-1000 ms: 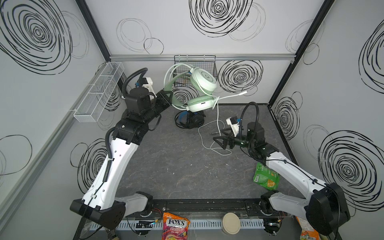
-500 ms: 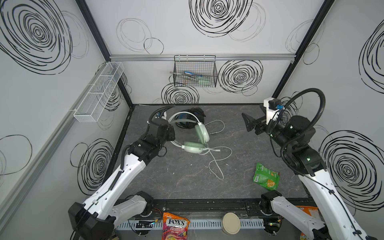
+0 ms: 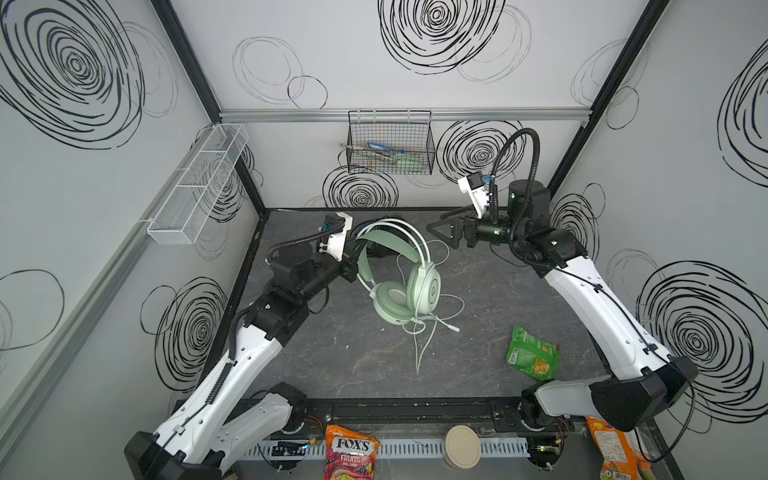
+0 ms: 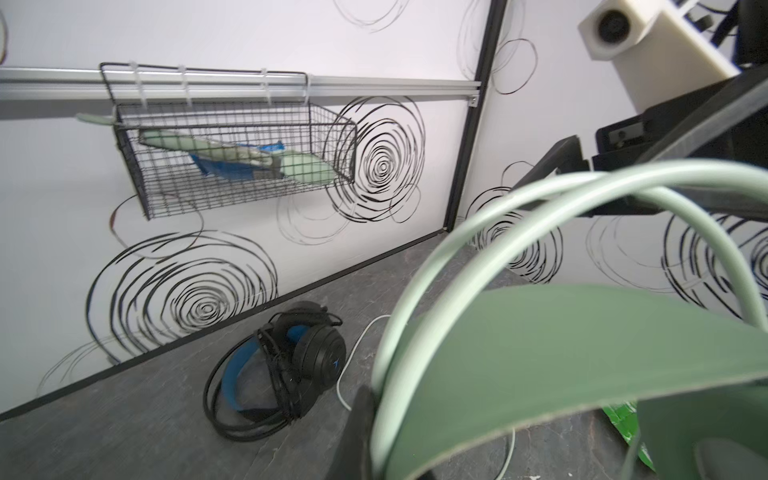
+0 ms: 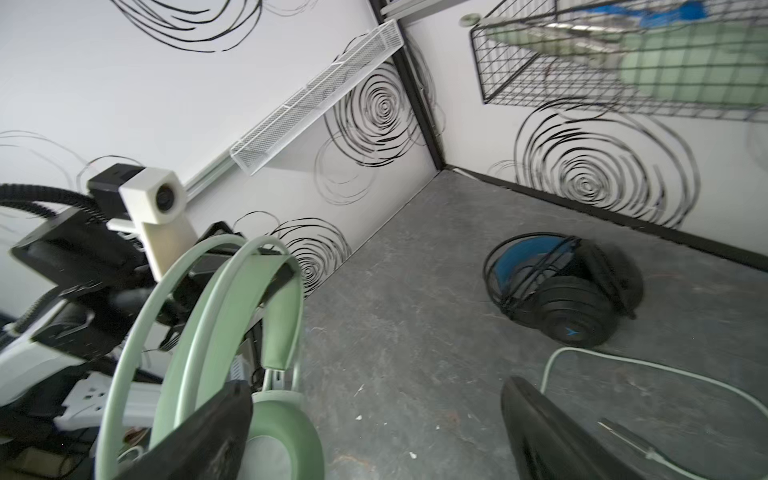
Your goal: Wrap the headphones
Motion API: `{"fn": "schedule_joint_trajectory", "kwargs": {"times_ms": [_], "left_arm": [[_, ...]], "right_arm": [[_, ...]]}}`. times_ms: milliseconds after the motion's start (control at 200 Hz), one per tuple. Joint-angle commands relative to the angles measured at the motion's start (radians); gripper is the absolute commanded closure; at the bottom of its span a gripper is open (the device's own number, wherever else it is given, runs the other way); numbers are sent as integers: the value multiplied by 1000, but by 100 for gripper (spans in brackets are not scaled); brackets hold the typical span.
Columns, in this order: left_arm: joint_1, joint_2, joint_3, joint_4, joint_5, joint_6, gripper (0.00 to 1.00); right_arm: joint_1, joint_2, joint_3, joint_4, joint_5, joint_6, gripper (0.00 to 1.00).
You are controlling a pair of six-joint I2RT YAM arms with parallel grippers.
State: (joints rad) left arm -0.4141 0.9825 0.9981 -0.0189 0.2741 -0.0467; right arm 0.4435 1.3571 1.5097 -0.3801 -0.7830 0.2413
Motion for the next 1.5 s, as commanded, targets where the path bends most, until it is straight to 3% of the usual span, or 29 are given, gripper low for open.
{"fn": "schedule_joint_trajectory", "kwargs": {"times_ms": [0, 255, 455, 665, 785, 1161, 1341, 1491], "left_arm": [[-13, 45, 92, 177, 113, 35, 100], [-14, 127, 117, 223, 150, 64, 100], [14, 116, 94, 226, 144, 87, 100], [69, 76, 9, 183, 45, 192, 100], [71, 65, -6, 179, 66, 213, 100], [35, 107, 27, 281, 198, 105, 100], [11, 143, 47, 293, 195, 102, 100], [6, 179, 41, 339, 164, 84, 100]], "right_arm": [[26, 3, -14, 71, -201, 70, 3], [27, -43, -98, 224, -339, 197, 3], [-72, -106, -184, 243, -339, 261, 3], [-95, -56, -126, 167, -323, 250, 3], [-73, -23, -97, 225, -346, 311, 3], [13, 49, -83, 178, -368, 235, 3], [49, 53, -111, 277, -411, 277, 0], [51, 50, -155, 340, -442, 314, 26]]}}
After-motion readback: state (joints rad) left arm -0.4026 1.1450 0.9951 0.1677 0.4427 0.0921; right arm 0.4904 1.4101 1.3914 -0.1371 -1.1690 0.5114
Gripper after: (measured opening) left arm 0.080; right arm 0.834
